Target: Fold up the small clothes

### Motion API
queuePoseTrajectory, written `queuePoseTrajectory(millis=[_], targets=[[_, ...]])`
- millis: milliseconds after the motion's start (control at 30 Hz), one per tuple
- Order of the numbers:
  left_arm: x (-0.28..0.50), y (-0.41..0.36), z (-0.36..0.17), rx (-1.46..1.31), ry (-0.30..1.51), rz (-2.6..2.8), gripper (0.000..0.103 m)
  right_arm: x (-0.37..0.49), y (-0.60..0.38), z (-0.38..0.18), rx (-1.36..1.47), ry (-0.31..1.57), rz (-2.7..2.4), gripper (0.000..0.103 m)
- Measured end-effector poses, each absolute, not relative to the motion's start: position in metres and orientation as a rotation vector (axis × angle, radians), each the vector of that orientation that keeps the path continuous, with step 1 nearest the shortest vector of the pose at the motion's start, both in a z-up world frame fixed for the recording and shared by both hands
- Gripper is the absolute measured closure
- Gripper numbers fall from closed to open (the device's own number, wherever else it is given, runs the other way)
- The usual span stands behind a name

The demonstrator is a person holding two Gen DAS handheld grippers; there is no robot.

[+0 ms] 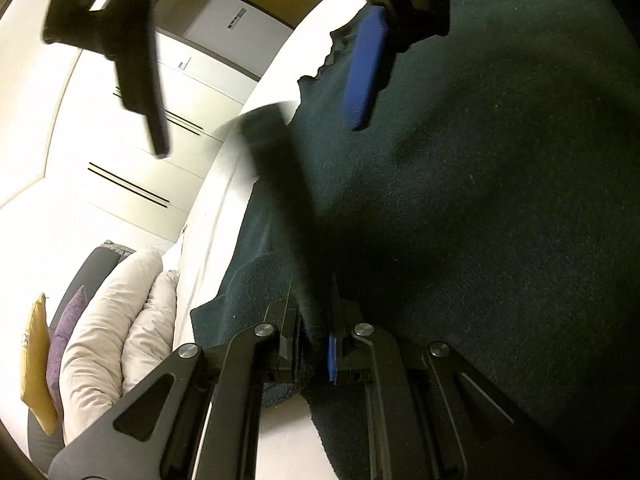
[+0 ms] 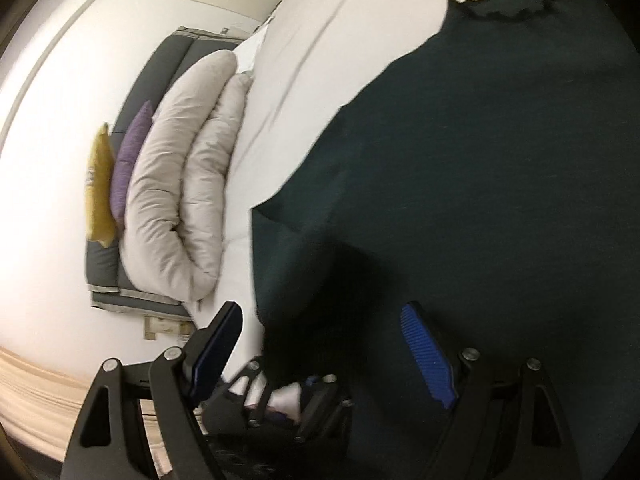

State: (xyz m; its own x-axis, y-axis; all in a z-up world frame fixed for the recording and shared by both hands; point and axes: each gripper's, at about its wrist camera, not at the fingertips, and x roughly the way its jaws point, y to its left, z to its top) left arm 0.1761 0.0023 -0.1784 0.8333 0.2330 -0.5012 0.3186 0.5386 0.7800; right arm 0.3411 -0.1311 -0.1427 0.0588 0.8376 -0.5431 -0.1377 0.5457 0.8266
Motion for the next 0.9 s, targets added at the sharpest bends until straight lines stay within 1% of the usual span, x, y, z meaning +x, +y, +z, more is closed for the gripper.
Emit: queuePoseTrajectory(millis=[100,167,233,267,333,367,400,433,467,600,767,833,900], targets=[[0.174,0.002,-0.178,1.026,0.609,-0.049,0.095,0.341,-0.129,-0.139,0.722,1.32,0.851,0.017],[0.177,0.001,-0.178,1.016,0.615,-0.049,0.095,0.341,-0.129,-0.134,0.672,1.286,0.837,0.017],[0.171,0.012,-0.176,1.01,0.616,-0.048,0.095,0.341,-0.124,-0.144,0.605,1.36,0.814,0.017],[0.173,0.012,-0.175,1.005,0.618,-0.048,0.095,0.341,-0.122,-0.151,0.594,1.397,0.812,0.019],[0.177,0.015,-0.174,0.99,0.625,-0.046,0.095,0.342,-0.115,-0.169,0.567,1.467,0.807,0.035],[0.176,0.015,-0.172,0.985,0.627,-0.045,0.095,0.343,-0.113,-0.176,0.563,1.482,0.81,0.053],[0.179,0.019,-0.168,0.977,0.63,-0.044,0.095,0.343,-0.112,-0.18,0.559,1.483,0.815,0.075],[0.184,0.022,-0.166,0.968,0.633,-0.044,0.095,0.343,-0.112,-0.181,0.547,1.475,0.816,0.085],[0.187,0.024,-0.166,0.955,0.638,-0.051,0.095,0.342,-0.112,-0.179,0.539,1.458,0.819,0.092],[0.192,0.037,-0.152,0.88,0.645,-0.091,0.094,0.346,-0.123,-0.148,0.459,1.346,0.808,0.094],[0.19,0.06,-0.105,0.654,0.598,-0.163,0.094,0.362,-0.175,-0.096,0.457,1.176,0.767,0.094],[0.199,0.084,-0.089,0.519,0.607,-0.174,0.094,0.367,-0.199,-0.09,0.449,1.157,0.724,0.094],[0.218,0.115,-0.08,0.387,0.634,-0.136,0.094,0.372,-0.232,-0.097,0.479,1.158,0.666,0.094]])
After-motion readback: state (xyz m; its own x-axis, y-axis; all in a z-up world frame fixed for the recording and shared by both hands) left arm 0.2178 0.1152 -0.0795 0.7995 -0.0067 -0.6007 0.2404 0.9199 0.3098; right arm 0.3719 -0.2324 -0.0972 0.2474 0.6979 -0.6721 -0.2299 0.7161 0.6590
